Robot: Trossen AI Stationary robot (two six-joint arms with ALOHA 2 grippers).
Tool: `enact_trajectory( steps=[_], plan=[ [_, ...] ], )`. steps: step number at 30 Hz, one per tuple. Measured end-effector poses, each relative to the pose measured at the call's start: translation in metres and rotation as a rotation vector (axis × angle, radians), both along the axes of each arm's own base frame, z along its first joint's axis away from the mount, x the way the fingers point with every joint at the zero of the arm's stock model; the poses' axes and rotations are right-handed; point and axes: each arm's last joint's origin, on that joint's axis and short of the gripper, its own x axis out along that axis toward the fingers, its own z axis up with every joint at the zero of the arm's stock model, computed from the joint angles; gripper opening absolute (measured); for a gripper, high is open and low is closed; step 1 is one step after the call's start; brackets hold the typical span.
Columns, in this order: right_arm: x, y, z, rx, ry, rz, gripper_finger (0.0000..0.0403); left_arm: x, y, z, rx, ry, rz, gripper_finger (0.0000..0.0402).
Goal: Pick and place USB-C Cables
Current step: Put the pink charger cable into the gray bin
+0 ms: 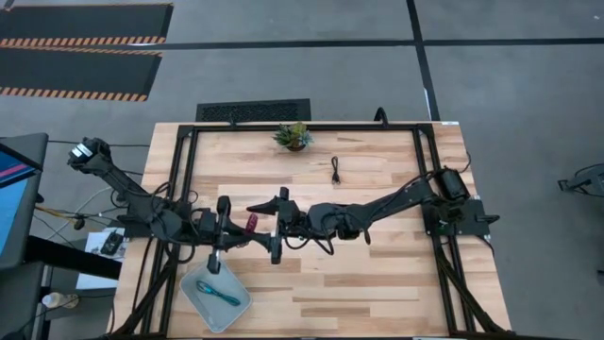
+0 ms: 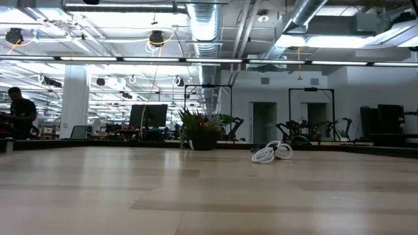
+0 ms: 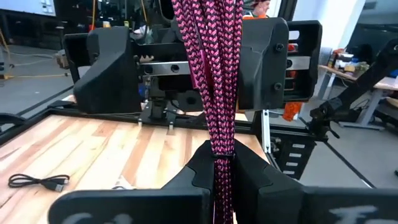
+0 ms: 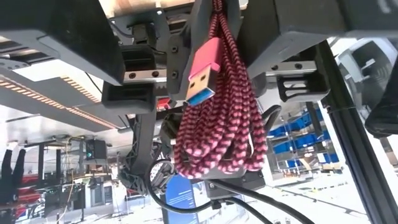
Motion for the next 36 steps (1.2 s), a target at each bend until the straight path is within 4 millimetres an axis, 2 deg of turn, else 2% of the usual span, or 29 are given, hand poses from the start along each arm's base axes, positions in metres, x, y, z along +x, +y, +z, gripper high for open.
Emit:
enact_trajectory(
  steps=[3, 6, 9, 13, 21, 26, 32, 36],
  plan=[
    [0.0, 0.0, 0.0, -0.004, 0.001, -0.026, 0.0285, 0.0, 0.0, 0.0, 0.003, 0.0, 0.004, 0.0009],
    [0.0, 0.0, 0.0, 0.007, 0.001, -0.037, 0.0236, 0.0, 0.0, 0.0, 0.003, 0.0, 0.009, 0.0009],
    [0.0, 0.0, 0.0, 0.019, -0.001, -0.029, 0.0159, 0.0, 0.001, 0.0, 0.004, 0.001, 0.023, 0.0009],
    [0.0, 0.002, 0.0, 0.016, -0.003, 0.01, 0.0037, 0.0, 0.001, -0.001, 0.01, 0.007, 0.036, 0.0009],
    [0.0, 0.0, 0.0, 0.028, -0.003, 0.005, 0.0034, 0.001, 0.003, -0.002, 0.003, 0.011, 0.072, 0.0029],
    [0.0, 0.0, -0.001, 0.015, 0.005, 0.003, 0.0034, 0.0, 0.002, -0.005, -0.001, 0.045, 0.054, 0.0095],
    [-0.006, -0.002, 0.008, -0.024, 0.027, -0.014, 0.0034, -0.001, 0.002, -0.012, -0.067, 0.104, 0.029, 0.0188],
    [-0.016, -0.007, 0.02, -0.055, 0.081, -0.025, 0.0034, -0.001, 0.001, -0.011, -0.117, 0.109, 0.011, 0.0219]
  ],
)
